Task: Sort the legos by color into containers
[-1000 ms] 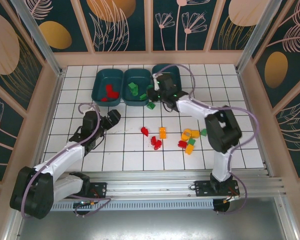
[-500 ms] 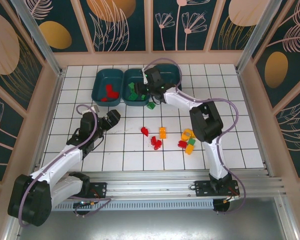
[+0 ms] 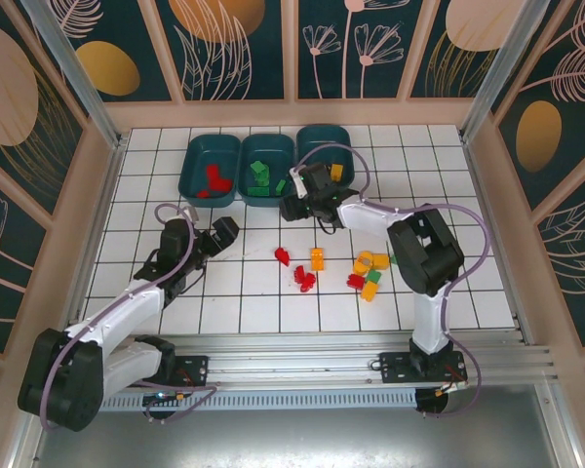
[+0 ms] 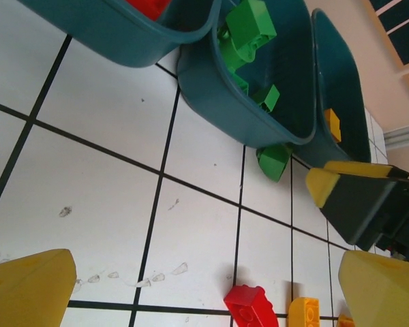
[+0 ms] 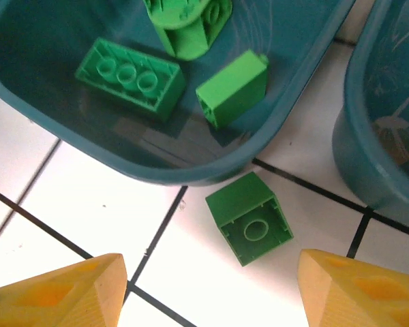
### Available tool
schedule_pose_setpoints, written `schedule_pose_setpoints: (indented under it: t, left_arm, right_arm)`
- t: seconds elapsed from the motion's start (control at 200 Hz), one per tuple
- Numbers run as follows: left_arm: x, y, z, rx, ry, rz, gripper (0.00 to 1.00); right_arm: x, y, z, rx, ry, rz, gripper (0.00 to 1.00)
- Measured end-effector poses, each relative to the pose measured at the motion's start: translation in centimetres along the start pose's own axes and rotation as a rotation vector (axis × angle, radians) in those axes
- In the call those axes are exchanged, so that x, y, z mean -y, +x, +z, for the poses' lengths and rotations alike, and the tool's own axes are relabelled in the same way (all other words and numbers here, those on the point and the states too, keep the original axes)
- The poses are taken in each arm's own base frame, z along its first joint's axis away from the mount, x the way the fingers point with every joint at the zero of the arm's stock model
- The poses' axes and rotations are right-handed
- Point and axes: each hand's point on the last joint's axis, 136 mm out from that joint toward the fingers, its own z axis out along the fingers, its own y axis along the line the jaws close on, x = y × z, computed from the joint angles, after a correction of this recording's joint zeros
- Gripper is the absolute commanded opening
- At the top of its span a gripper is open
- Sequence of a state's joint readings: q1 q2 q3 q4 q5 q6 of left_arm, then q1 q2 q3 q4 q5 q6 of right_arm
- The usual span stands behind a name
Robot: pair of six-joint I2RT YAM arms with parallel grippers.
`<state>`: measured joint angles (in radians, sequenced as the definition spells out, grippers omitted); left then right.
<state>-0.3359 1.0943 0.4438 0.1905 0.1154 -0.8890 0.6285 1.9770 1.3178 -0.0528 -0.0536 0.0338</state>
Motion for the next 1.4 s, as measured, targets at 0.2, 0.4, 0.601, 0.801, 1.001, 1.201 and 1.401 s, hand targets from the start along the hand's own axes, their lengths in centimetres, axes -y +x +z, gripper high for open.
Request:
schedule_pose_setpoints:
  t: [0.2,0.4,0.601,0.801,1.001,1.201,1.401]
  left_arm:
    - [0.0,0.4,0.1,-0.019,0.007,-0.001,0.98]
    - [0.2,0.3,0.0,-0.016,0.011,0.000,0.99]
    - [0.2,0.3,0.0,-0.015,0.013,0.000,0.98]
    - [0.2,0.3,0.0,-0.015,0.013,0.000,0.99]
    - [0.2,0.3,0.0,-0.015,0.013,0.002,0.98]
    - [0.5,0.0,-0.1,-0.012,0.013,0.015,0.99]
    - [0.8,-0.6,-0.1,0.004,0.006,0.033,0.98]
  right_arm:
    - [0.7,1.8,2.7,-0.064,0.022,-0.045,0.68]
    - [1.6,2.7,4.3,-0.093,0.063,-0.077,0.68]
    - [2.4,2.1,4.5,-0.082,0.116,-0.100,0.67]
    - [2.8,1.6,5.0,-0.075,0.140,-0.129,0.66]
    - [2.4,1.0,5.7,-0.064,0.125,-0.162,0.53]
    - [1.8,1.1,5.7,-0.042,0.113,-0.172,0.24]
    - [0.9,2.9,3.4,-0.041,0.118,-0.163,0.20]
